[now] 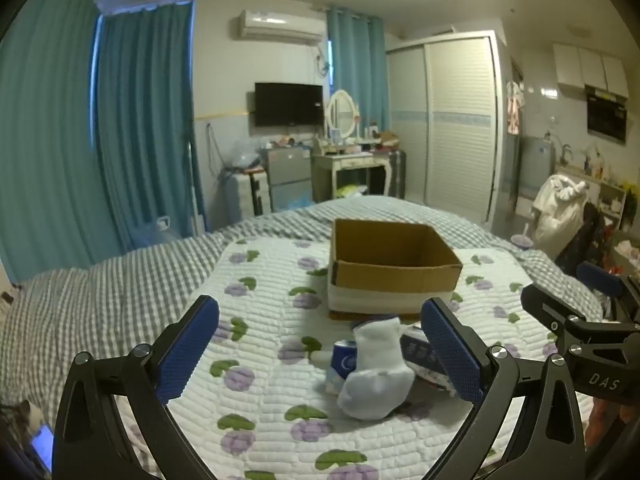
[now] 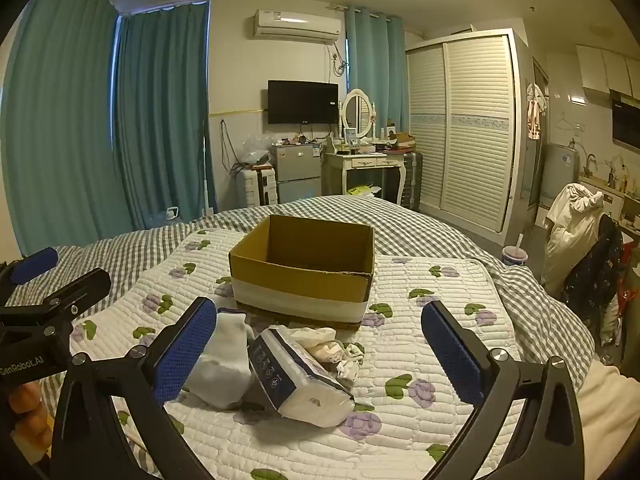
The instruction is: Organize soft objects
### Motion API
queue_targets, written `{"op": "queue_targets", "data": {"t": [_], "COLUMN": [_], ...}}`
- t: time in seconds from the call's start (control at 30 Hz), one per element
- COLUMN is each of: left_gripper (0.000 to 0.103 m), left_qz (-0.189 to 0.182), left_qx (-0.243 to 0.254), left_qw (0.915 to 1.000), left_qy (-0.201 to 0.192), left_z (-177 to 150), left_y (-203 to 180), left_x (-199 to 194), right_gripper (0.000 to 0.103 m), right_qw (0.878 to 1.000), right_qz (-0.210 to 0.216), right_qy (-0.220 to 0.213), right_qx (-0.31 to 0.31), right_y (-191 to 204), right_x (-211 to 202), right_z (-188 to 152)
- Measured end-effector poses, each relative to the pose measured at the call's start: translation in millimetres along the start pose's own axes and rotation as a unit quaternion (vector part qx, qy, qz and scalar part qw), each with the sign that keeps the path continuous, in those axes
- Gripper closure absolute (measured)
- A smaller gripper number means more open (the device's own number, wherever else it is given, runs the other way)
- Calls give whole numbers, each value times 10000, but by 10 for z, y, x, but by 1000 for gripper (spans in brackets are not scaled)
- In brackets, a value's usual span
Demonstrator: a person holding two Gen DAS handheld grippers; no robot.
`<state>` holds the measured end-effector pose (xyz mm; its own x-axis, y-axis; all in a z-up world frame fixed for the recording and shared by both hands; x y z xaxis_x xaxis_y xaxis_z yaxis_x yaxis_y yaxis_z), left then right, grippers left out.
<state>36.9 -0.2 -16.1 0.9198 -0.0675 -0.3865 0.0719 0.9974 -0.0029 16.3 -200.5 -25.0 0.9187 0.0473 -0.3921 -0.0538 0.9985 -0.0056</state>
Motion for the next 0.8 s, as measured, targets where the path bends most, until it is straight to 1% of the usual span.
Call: {"op": "queue_targets", "data": {"t": [0.4, 0.47, 0.77, 0.8], "left_gripper": [0, 0, 0, 0], "left_qz": [47, 49, 40, 46], "left_qx": [32, 45, 37, 32], "left_qw": [10000, 10000, 10000, 10000], "left_qy": [27, 25, 15, 14], "left_z": [-1, -1, -9, -11], "left_y": [7, 6, 21, 19], "left_x": [-24, -24, -13, -11], "right_gripper": [0, 0, 0, 0], "right_qw": [10000, 10000, 10000, 10000], "right_qz": [-17, -16, -25, -5], "right_qy": [16, 12, 21, 34], "right_qx": [-24, -27, 14, -30], "right_y": [-11, 51, -19, 49], "right_x": [1, -22, -51, 30], "right_z": [-35, -29, -59, -28]}}
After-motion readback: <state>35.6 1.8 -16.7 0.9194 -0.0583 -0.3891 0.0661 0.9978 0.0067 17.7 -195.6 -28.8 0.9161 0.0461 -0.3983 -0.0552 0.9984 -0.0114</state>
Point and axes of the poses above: each gripper's, at about its wrist camera, not at the fingertips, and x roughly the way its jaws point, y to its left, z to its top, the point moved 4 cm from there along x, roughly the way its jaws point, and after that the axes turned 4 degrees about -z, right-handed, at the moved point
